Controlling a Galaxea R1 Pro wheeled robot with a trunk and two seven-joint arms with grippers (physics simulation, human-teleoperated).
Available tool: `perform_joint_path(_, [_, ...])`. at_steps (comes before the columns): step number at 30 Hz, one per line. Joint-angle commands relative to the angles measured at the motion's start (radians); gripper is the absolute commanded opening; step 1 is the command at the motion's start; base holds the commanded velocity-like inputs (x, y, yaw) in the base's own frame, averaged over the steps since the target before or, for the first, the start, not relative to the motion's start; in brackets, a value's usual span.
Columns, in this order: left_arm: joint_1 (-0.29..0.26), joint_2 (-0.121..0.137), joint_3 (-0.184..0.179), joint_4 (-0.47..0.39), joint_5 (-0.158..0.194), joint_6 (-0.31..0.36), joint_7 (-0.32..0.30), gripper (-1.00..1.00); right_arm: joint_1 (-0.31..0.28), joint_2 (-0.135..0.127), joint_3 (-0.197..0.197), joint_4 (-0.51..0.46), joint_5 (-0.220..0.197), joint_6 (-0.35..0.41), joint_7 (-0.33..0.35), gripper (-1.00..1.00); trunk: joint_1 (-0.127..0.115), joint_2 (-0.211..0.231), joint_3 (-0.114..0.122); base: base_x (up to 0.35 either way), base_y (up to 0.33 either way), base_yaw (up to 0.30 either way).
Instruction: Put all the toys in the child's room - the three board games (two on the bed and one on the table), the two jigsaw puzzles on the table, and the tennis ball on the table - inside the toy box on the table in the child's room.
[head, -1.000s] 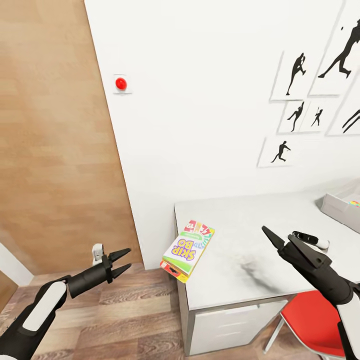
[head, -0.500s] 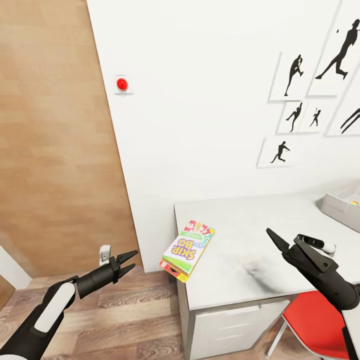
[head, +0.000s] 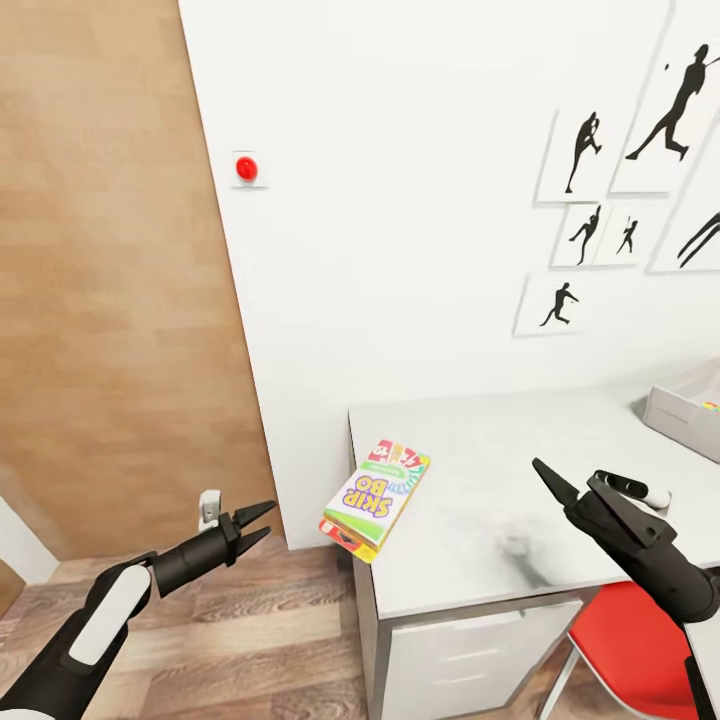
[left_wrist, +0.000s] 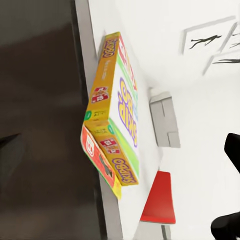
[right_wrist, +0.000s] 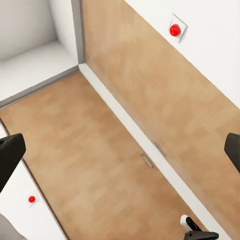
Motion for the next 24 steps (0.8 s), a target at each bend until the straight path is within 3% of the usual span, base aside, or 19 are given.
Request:
perform_joint_path(1, [0.000,0.002,0.000,0.000,0.009,0.006,-0.001,1.00,0.000,0.000,0.000,0.000,-0.004,0.008,0.001,1.00,0.004,-0.008,-0.003,0.000,0.000,0.000])
perform_joint_path(6, [0.000,0.002,0.002,0.001,0.011,0.007,-0.005,1.00,0.000,0.000,-0.001,0.000,-0.004,0.008,0.012,1.00,0.023,-0.043,-0.012,0.000,0.000,0.000])
perform_joint_path(11, [0.000,0.001,0.000,0.001,0.011,0.007,-0.006,1.00,0.014,-0.002,-0.007,-0.001,-0.005,0.009,0.081,1.00,0.042,-0.078,-0.026,0.000,0.000,0.000])
perform_joint_path(15, [0.000,-0.001,-0.003,0.001,0.007,0.006,-0.005,1.00,0.053,-0.001,-0.044,-0.001,-0.005,0.008,0.117,1.00,0.058,-0.106,-0.039,0.000,0.000,0.000])
perform_joint_path(20, [0.000,-0.001,-0.004,0.000,0.005,0.006,-0.007,1.00,0.073,0.003,-0.132,0.000,-0.006,0.009,0.135,1.00,0.077,-0.141,-0.054,0.000,0.000,0.000])
perform_joint_path(24, [0.000,-0.001,-0.004,0.000,0.004,0.006,-0.006,1.00,0.076,0.008,-0.152,0.000,-0.005,0.008,0.136,1.00,0.092,-0.169,-0.067,0.000,0.000,0.000])
